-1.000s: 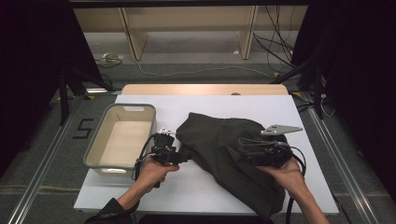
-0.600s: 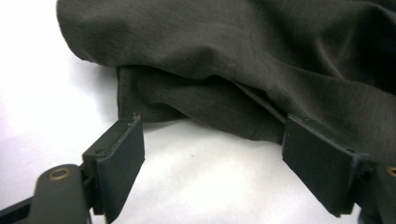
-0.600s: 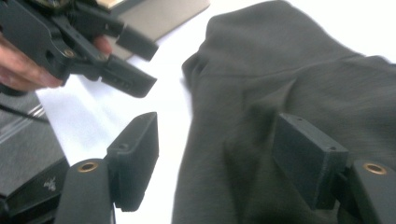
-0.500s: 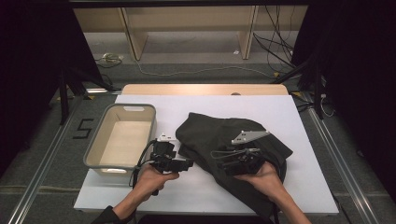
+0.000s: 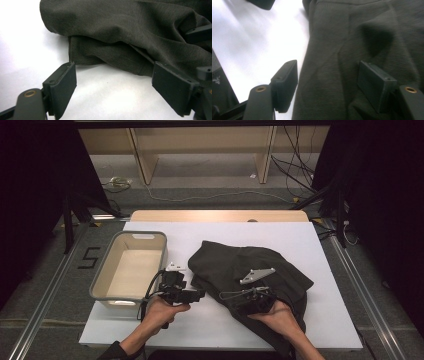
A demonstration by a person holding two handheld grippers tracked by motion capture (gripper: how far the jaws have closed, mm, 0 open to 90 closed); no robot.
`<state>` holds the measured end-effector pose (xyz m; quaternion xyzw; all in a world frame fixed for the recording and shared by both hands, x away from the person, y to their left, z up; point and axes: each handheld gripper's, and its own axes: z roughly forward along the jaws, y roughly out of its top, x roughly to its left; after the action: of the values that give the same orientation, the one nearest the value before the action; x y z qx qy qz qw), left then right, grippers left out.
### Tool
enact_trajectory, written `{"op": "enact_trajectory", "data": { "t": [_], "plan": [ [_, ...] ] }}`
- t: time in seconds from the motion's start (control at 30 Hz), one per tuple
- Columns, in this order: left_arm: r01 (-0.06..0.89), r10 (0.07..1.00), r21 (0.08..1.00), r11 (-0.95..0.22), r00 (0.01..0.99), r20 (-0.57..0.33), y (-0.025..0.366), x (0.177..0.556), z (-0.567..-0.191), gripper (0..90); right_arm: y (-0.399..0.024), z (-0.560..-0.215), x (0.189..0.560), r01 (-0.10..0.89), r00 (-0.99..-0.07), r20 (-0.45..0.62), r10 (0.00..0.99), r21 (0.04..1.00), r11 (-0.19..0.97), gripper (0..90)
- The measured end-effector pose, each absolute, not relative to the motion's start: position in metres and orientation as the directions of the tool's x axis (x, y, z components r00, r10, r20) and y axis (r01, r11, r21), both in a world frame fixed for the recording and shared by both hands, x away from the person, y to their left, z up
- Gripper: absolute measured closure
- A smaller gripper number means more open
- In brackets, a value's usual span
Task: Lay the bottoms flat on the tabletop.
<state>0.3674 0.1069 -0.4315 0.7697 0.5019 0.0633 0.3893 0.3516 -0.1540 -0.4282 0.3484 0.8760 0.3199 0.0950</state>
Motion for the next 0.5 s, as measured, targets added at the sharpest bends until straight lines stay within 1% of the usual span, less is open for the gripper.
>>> {"op": "enact_trajectory", "data": {
  "t": [0.1, 0.23, 0.27, 0.33, 0.37, 0.5],
  "plan": [
    [0.72, 0.821, 0.665, -0.197, 0.492, -0.29, 0.106, 0.368, -0.431, 19.1, -0.148, -0.433, 0.35, 0.54, -0.748, 0.033, 0.663, 0.61, 0.58, 31.8],
    [0.725, 0.821, 0.661, -0.194, 0.488, -0.295, 0.106, 0.368, -0.433, 19.0, -0.138, -0.443, 0.348, 0.535, -0.757, 0.001, 0.653, 0.573, 0.62, 28.0],
    [0.725, 0.821, 0.661, -0.194, 0.489, -0.295, 0.106, 0.369, -0.433, 19.0, -0.136, -0.445, 0.348, 0.535, -0.76, -0.005, 0.65, 0.564, 0.629, 28.6],
    [0.725, 0.822, 0.661, -0.193, 0.487, -0.294, 0.107, 0.368, -0.433, 19.0, -0.133, -0.448, 0.348, 0.52, -0.763, -0.043, 0.644, 0.551, 0.653, 34.1],
    [0.725, 0.822, 0.661, -0.193, 0.487, -0.294, 0.107, 0.368, -0.433, 19.0, -0.132, -0.449, 0.348, 0.528, -0.756, -0.049, 0.652, 0.544, 0.653, 38.0],
    [0.728, 0.824, 0.658, -0.193, 0.485, -0.295, 0.107, 0.37, -0.433, 19.0, -0.136, -0.447, 0.351, 0.544, -0.742, -0.031, 0.669, 0.555, 0.629, 57.1]
  ]
}}
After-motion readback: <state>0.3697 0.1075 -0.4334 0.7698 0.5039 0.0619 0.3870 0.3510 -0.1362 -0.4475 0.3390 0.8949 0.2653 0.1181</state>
